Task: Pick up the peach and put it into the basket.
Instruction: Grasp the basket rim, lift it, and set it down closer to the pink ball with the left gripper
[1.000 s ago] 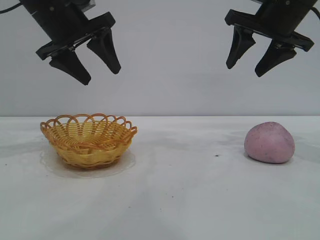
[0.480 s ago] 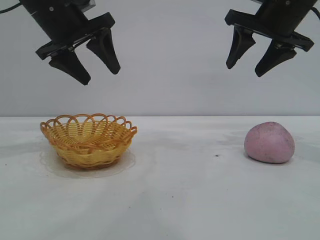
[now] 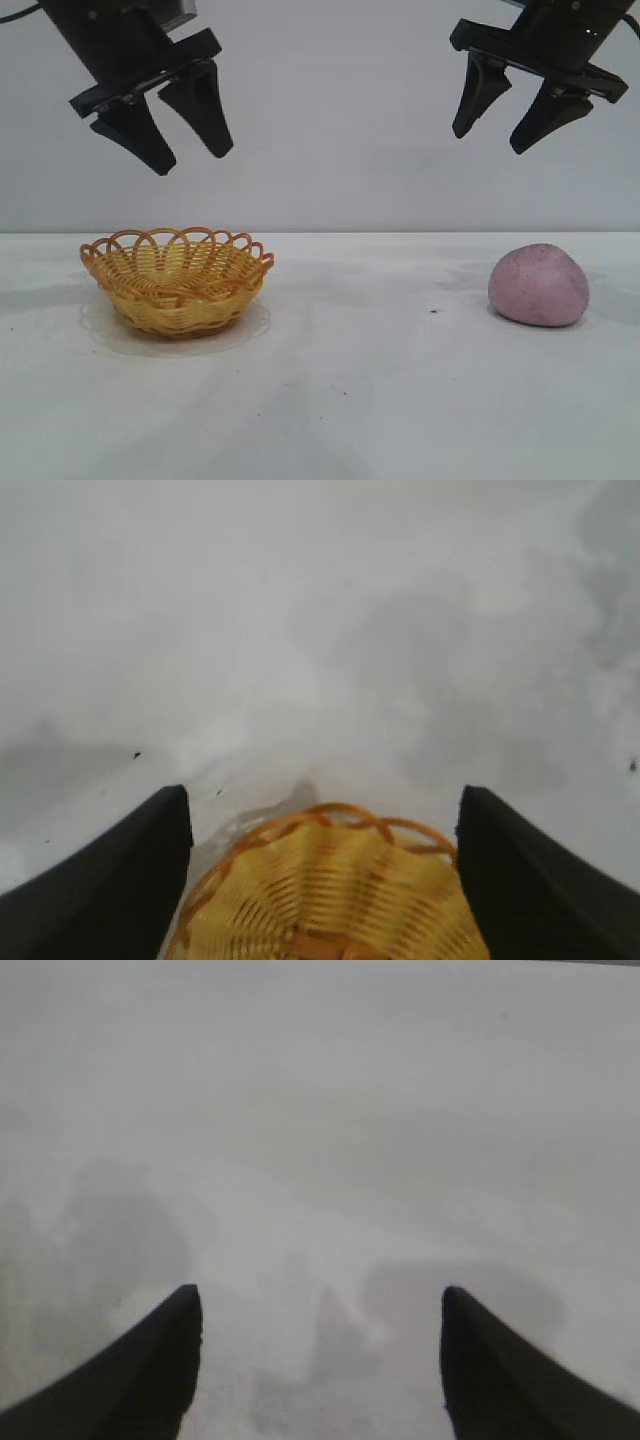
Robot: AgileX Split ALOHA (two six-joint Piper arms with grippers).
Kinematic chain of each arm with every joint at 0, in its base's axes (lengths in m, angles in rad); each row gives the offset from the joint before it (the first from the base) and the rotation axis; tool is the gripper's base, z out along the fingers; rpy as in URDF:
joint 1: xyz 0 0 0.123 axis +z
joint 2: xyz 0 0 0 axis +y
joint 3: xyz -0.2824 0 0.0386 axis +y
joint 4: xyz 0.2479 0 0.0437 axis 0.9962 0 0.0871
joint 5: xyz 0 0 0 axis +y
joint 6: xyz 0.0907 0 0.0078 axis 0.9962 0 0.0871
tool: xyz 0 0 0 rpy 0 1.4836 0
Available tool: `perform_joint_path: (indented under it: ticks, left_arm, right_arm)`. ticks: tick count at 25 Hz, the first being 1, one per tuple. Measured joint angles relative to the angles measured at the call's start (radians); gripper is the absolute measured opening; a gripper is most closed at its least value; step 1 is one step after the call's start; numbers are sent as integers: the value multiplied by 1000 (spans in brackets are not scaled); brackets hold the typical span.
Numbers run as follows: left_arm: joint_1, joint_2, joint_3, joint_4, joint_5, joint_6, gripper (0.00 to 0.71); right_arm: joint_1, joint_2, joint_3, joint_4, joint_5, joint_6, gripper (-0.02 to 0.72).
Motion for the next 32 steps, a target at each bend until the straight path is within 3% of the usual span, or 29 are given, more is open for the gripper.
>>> perform_joint_path:
  ticks: [12,20,32]
  left_arm:
    - [0,75,-176,268,324,-2,526]
    - [0,216,-350,304,482,-2,526]
    - [-8,335,-446,323,500,-4,526]
  right_arm:
    - [0,0,0,0,4,-1,428]
    - [0,0,0,0,8,-1,428]
    - [0,0,0,0,12,-1,428]
